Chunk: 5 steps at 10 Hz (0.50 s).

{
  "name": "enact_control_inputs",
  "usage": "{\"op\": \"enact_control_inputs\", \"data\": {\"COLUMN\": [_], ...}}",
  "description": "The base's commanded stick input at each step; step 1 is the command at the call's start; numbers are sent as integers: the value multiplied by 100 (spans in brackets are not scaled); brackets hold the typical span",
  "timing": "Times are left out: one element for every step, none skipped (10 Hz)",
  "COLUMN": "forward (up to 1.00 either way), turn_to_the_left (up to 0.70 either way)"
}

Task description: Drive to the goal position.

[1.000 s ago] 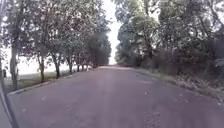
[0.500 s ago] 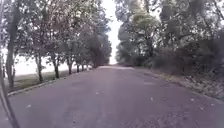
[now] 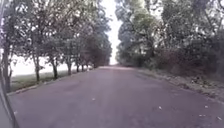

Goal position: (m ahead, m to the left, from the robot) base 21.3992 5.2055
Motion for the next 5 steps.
{"op": "enact_control_inputs", "data": {"forward": [70, 70, 70, 70, 70], "turn_to_the_left": [0, 0, 0, 0, 0]}}
